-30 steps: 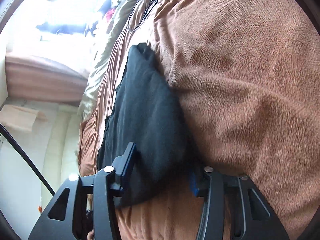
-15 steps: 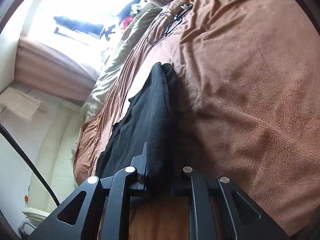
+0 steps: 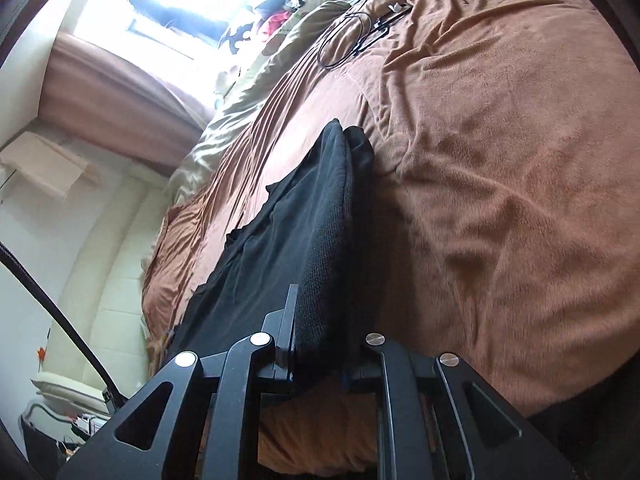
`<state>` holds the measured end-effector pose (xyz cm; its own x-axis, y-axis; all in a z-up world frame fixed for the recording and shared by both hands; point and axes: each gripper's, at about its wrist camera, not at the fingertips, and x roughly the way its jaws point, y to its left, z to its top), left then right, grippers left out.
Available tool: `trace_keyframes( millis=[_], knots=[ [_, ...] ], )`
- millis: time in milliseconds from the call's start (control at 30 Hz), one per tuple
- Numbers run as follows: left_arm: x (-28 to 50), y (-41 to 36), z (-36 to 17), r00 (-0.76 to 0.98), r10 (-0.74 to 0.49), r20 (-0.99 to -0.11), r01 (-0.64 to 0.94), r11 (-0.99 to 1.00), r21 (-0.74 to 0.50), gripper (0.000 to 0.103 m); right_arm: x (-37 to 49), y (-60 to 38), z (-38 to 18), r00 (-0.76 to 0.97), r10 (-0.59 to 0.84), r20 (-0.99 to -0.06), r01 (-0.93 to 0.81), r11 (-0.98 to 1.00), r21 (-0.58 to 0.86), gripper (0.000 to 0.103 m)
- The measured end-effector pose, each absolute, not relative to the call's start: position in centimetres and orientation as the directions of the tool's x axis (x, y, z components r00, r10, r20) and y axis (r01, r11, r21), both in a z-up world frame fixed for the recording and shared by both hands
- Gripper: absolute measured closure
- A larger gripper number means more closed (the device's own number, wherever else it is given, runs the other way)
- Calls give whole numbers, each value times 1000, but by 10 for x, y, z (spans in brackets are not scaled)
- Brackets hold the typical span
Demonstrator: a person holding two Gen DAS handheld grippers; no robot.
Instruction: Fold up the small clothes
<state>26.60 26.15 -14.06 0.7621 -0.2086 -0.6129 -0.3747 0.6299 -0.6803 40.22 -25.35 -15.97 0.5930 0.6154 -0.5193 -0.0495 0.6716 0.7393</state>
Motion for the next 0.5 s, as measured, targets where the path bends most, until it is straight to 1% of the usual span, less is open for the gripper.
trace_keyframes(
  millis=[400,467,500],
  knots=[
    [200,251,-159,768,-218,-602,-371,614,-696,94,355,-260,-161,588,595,-548,-89,720,688,91],
    [198,251,-163,768,-220,-601,-371,612,-698,94,350,-259,-164,578,573,-581,-69,744,665,90],
    [197,251,-165,769,-222,-599,-371,608,-702,94,348,-262,-166,577,548,-605,-42,760,649,87]
  ],
)
